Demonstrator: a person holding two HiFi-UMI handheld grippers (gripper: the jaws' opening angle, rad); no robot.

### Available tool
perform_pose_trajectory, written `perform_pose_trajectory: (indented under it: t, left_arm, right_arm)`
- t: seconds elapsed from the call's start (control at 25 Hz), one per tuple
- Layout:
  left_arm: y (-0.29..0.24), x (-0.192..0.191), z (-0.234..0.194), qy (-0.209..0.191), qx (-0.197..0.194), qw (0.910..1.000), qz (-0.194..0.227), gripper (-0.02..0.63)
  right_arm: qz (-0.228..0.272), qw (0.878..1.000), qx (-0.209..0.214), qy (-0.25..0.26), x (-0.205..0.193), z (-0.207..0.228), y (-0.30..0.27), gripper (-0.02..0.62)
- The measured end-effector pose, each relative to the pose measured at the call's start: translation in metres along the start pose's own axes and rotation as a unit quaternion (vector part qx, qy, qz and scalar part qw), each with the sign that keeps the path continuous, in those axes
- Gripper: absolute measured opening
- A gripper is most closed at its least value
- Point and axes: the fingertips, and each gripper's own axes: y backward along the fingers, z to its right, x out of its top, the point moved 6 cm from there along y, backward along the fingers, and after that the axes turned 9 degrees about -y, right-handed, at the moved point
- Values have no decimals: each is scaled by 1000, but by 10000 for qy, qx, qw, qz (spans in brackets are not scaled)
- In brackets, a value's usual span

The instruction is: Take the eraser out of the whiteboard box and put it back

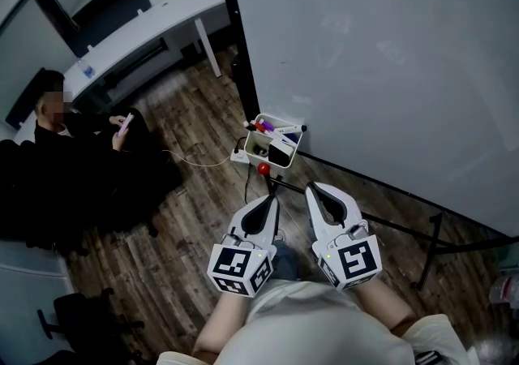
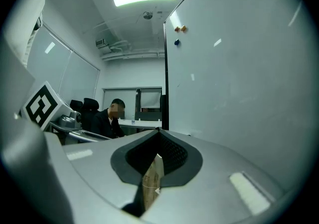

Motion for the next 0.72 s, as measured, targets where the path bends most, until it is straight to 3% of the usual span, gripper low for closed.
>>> perform_pose_trajectory:
  t: [0.72]
  left_arm:
    - [27,-12,34,-81,-157,9998,7,2]
  right_arm:
    - [53,9997,-220,-28,-8,-22,44,5]
